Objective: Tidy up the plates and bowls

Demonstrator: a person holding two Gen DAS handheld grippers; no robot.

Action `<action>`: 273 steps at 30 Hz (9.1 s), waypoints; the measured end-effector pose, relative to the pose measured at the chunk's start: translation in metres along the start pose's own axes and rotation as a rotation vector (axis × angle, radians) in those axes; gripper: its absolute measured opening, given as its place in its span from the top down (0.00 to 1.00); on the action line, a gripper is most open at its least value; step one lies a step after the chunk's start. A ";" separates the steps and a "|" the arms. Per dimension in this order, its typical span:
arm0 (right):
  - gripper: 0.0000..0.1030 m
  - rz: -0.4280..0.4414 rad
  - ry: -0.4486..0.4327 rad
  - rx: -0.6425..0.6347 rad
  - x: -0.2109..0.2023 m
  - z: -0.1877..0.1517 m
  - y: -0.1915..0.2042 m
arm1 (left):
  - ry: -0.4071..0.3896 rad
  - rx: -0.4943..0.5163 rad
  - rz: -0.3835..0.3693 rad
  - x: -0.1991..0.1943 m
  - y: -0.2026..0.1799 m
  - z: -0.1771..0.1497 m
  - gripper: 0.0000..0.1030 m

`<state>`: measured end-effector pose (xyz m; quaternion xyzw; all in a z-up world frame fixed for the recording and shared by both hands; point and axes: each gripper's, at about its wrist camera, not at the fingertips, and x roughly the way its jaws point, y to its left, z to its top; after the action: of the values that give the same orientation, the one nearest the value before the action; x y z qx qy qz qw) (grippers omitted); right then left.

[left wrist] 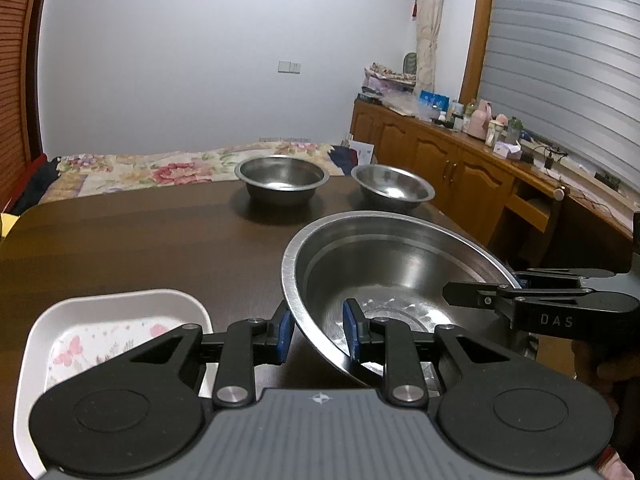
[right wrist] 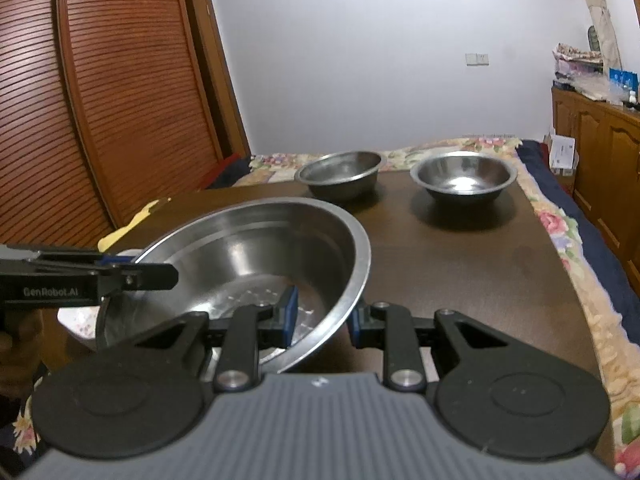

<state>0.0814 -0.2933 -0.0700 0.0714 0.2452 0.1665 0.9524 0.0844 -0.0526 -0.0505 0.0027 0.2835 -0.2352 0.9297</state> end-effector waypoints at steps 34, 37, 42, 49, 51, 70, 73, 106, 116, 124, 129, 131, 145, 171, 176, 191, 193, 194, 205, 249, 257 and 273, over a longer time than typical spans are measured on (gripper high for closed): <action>0.52 -0.021 0.009 0.008 -0.002 -0.003 -0.002 | -0.005 -0.032 0.033 0.006 0.008 -0.003 0.43; 0.51 -0.037 -0.017 0.007 -0.011 0.004 -0.005 | -0.021 -0.025 0.039 0.002 0.011 0.004 0.42; 0.41 -0.069 -0.073 -0.010 -0.027 0.022 -0.011 | -0.062 -0.012 0.045 -0.005 0.014 0.023 0.37; 0.40 -0.103 -0.119 -0.069 -0.036 0.053 -0.016 | -0.115 0.035 0.048 -0.009 0.017 0.059 0.33; 0.40 -0.099 -0.125 -0.093 -0.034 0.063 -0.017 | -0.123 0.052 0.051 -0.007 0.017 0.071 0.33; 0.40 -0.058 -0.018 -0.170 0.058 0.140 -0.038 | -0.072 0.091 0.057 0.075 0.035 0.138 0.32; 0.40 -0.053 0.005 -0.143 0.074 0.146 -0.041 | -0.058 0.083 0.055 0.087 0.038 0.143 0.32; 0.54 -0.004 0.264 -0.081 0.190 0.151 -0.046 | 0.098 -0.057 0.041 0.184 0.092 0.138 0.65; 0.62 0.006 0.314 -0.106 0.201 0.142 -0.043 | 0.132 -0.081 0.010 0.193 0.095 0.135 0.72; 0.66 0.043 0.359 -0.137 0.206 0.132 -0.029 | 0.176 -0.090 0.000 0.196 0.093 0.132 0.76; 0.72 0.051 0.355 -0.109 0.200 0.133 -0.030 | 0.166 -0.100 -0.010 0.182 0.093 0.135 0.77; 0.72 0.051 0.343 -0.111 0.195 0.136 -0.028 | 0.148 -0.093 -0.015 0.173 0.091 0.139 0.77; 0.72 0.052 0.250 -0.117 0.139 0.155 -0.013 | 0.049 -0.051 -0.034 0.115 0.068 0.154 0.77; 0.72 0.076 0.226 -0.125 0.072 0.131 0.016 | 0.016 0.004 -0.047 0.038 0.041 0.127 0.77; 0.72 0.097 0.231 -0.125 0.070 0.122 0.023 | 0.024 -0.002 -0.044 0.031 0.045 0.116 0.77; 0.72 0.112 0.258 -0.119 0.049 0.087 0.022 | 0.045 0.017 -0.085 0.023 0.031 0.078 0.76; 0.72 0.110 0.259 -0.113 0.046 0.081 0.020 | 0.048 0.029 -0.095 0.021 0.027 0.073 0.76; 0.72 0.112 0.258 -0.108 0.044 0.079 0.019 | 0.048 0.031 -0.099 0.020 0.026 0.071 0.76; 0.72 0.114 0.258 -0.090 0.026 0.055 0.020 | 0.044 0.059 -0.131 0.006 0.014 0.046 0.76; 0.86 0.028 0.222 -0.268 0.027 0.021 0.029 | 0.060 0.221 0.010 0.029 0.001 0.009 0.83; 0.86 0.030 0.170 -0.224 0.023 0.023 0.025 | 0.048 0.186 0.009 0.026 0.004 0.013 0.83; 0.86 -0.025 -0.013 -0.150 0.001 0.078 0.002 | -0.041 0.173 -0.036 0.034 -0.004 0.080 0.83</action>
<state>0.1196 -0.2950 -0.0022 -0.0022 0.2268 0.1721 0.9586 0.1495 -0.0824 -0.0003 0.0730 0.2430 -0.2753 0.9273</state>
